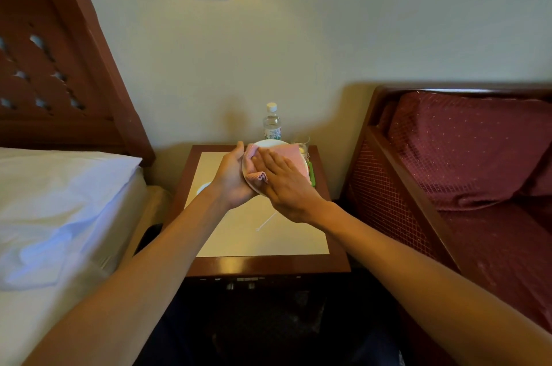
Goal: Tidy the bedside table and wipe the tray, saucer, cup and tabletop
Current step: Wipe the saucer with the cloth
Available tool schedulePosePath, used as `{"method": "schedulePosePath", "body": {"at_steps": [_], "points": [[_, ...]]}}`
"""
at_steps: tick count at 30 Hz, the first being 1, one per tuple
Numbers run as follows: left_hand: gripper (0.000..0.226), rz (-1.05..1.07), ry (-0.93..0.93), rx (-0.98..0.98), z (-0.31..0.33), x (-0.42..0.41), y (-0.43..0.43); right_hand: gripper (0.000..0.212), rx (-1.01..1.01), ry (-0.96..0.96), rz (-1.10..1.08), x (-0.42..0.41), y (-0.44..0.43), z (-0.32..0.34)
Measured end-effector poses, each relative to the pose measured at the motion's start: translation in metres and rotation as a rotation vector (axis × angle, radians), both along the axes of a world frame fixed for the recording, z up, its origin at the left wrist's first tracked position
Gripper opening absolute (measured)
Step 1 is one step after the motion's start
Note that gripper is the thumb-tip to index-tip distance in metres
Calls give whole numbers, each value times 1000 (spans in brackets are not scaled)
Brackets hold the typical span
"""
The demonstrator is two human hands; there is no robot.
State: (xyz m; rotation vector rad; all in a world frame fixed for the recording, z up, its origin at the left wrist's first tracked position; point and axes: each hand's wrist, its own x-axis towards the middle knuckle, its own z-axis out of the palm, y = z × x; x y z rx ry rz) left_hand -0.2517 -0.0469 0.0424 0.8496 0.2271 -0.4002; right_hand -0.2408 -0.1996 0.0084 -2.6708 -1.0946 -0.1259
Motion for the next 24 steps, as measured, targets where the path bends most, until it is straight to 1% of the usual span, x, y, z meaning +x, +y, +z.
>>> {"method": "schedulePosePath", "body": {"at_steps": [2, 4, 6, 7, 8, 10, 12, 14, 15, 17, 20, 22, 24], "points": [[69, 37, 14, 60, 0, 1, 4, 57, 15, 19, 75, -6, -5, 2], [66, 34, 10, 70, -3, 1, 4, 60, -39, -4, 113, -1, -12, 5], [64, 2, -6, 20, -5, 0, -3, 72, -68, -41, 64, 12, -13, 7], [64, -3, -12, 4, -7, 0, -6, 72, -62, -29, 10, 15, -10, 9], [65, 1, -9, -11, -7, 1, -7, 68, -54, -10, -33, 16, -5, 12], [69, 32, -2, -30, -8, 9, -2, 61, -7, -8, -24, 8, 4, 14], [71, 84, 19, 12, -8, 14, 7, 58, 13, -50, 78, -3, 4, 15], [71, 125, 18, 22, -10, 18, 13, 58, -34, -79, 161, -3, -6, 12], [71, 153, 2, -9, -10, 17, 13, 60, -58, -92, 164, 2, -12, 11], [68, 204, -26, -53, -10, 15, 8, 63, -66, -117, 81, 12, -21, 16], [57, 195, -61, -34, -5, 16, -6, 58, -79, -118, -58, 17, -8, 29], [54, 168, -77, -15, 4, 18, -8, 59, -37, -106, -42, 11, 6, 33], [57, 183, -91, -3, 17, 24, -1, 59, -11, -129, 69, 2, 7, 34]]}}
